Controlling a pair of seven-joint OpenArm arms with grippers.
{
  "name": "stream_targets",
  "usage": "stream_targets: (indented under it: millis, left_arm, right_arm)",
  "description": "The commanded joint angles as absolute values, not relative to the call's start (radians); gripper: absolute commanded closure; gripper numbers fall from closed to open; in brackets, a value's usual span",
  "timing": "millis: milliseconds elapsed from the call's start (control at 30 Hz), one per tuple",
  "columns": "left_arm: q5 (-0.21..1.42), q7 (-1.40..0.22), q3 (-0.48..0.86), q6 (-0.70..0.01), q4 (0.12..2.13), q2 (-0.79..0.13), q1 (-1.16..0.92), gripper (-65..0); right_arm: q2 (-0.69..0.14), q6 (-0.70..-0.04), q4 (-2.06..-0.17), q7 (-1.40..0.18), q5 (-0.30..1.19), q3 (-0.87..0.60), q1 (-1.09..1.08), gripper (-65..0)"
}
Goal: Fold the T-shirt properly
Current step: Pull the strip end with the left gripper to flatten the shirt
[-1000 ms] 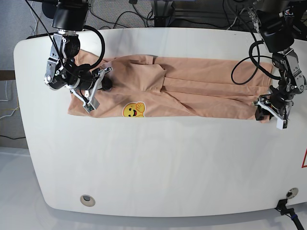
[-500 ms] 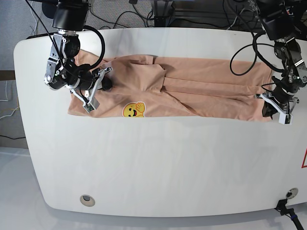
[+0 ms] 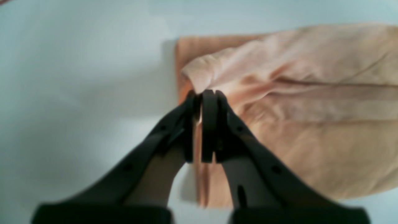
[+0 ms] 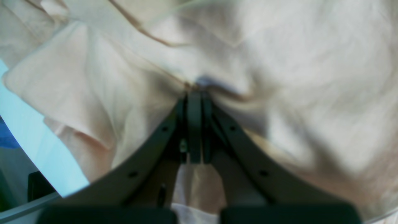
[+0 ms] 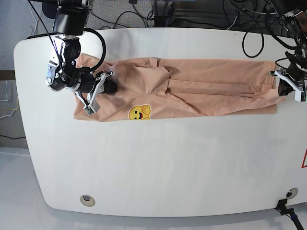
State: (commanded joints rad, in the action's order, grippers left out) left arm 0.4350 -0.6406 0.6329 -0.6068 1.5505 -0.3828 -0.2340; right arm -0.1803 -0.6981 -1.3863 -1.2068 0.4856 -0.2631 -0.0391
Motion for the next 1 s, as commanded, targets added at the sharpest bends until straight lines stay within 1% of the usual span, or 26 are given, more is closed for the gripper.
stream_targets:
  millis: [167,233,367,467,600,733,867,1000]
  left_arm:
    - [0.435,-0.641,0.633,-0.607,1.55,-0.386,-0.286,-1.4]
    - [0.435,-0.641,0.633,-0.607,1.549,-0.412,-0.315,-1.4]
    - [0.435,-0.641,0.634,-0.607,1.549,-0.433,-0.357,-1.4]
    - [0.435,-0.641,0.657,-0.607,1.549,-0.463,-0.386,-1.4]
    - [0.435,-0.641,0.702,-0.607,1.552,-0.463,-0.389,-1.4]
    - [0.44,-0.641,0.704,-0.607,1.58,-0.456,-0.381,-1.4]
    - [0.444,-0.642,0.633,-0.607,1.635,-0.415,-0.321,-1.4]
    - [0.446,-0.642,0.604,-0.607,1.632,-0.412,-0.311,-1.9]
  right_arm:
    - [-0.185,-0.698,-1.386,-1.207,0.486,-0.263,-0.039,0.0]
    - [-0.185,-0.698,-1.386,-1.207,0.486,-0.263,-0.039,0.0]
    - [-0.185,-0.698,-1.386,-1.207,0.486,-0.263,-0.039,0.0]
    - [-0.185,-0.698,-1.386,-1.207,0.486,-0.263,-0.039,0.0]
    - [-0.185,-0.698,-1.386,-1.207,0.486,-0.263,-0.039,0.0]
    - [-0.185,-0.698,-1.386,-1.207,0.486,-0.263,-0.039,0.0]
    - [-0.185,-0.698,-1.386,-1.207,0.486,-0.263,-0.039,0.0]
    - [-0.185,-0.698,-1.386,-1.207,0.486,-0.263,-0.039,0.0]
